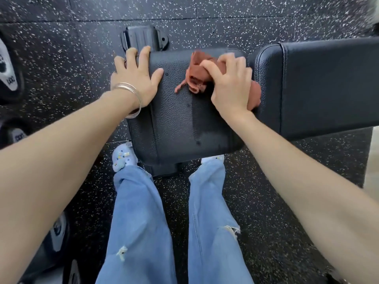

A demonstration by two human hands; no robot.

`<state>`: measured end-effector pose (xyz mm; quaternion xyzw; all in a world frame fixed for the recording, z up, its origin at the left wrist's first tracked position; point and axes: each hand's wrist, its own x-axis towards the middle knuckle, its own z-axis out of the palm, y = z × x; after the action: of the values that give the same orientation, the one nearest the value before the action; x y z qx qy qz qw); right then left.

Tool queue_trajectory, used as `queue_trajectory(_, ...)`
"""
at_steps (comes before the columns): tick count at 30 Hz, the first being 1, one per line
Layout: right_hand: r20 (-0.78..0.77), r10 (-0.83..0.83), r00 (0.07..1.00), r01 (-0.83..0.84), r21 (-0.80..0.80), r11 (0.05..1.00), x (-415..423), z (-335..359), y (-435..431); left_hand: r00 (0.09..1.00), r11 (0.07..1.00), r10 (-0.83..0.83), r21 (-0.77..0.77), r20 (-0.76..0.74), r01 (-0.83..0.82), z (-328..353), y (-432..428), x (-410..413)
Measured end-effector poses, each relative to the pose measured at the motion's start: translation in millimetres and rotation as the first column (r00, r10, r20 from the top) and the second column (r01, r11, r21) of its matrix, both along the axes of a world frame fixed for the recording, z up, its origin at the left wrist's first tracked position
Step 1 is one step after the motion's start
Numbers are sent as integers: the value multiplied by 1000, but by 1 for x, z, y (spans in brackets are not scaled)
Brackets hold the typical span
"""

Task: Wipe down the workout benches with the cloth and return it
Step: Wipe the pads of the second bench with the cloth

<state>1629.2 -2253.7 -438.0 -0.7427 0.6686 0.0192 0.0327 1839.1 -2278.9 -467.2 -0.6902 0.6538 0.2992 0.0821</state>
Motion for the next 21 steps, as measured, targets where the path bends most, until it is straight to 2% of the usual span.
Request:
queue_trajectory(3, -13, 4, 1000, -3, 65, 998, -2, -2, -33, 1000, 1000, 9, 23, 1, -9, 1, -1, -1)
queue_trajectory(6, 62, -20, 998, 17, 55, 998, -6, 0, -22, 1000, 999, 13, 43, 6, -14, 4, -2, -1)
queue_trajectory(9, 156, -57, 986, 60, -12, 998, -17, 1, 53, 1000, 999, 3, 37, 20, -4, 5, -3, -2)
queue_trajectory(13, 186, -5, 983, -3, 42, 999, -28, 1, 150, 1000, 998, -1, 58, 24, -1, 7, -4, -2)
queue_trajectory(17, 158, 43, 987, -41, -18, 999, -26, -1, 109, 1000, 999, -12, 50, 23, 11, 4, -3, -2)
queue_trajectory(21, 133, -113, 985, 110, 31, 993, -10, 3, 20, 1000, 999, 2, 51, 25, -3, 3, -4, 0)
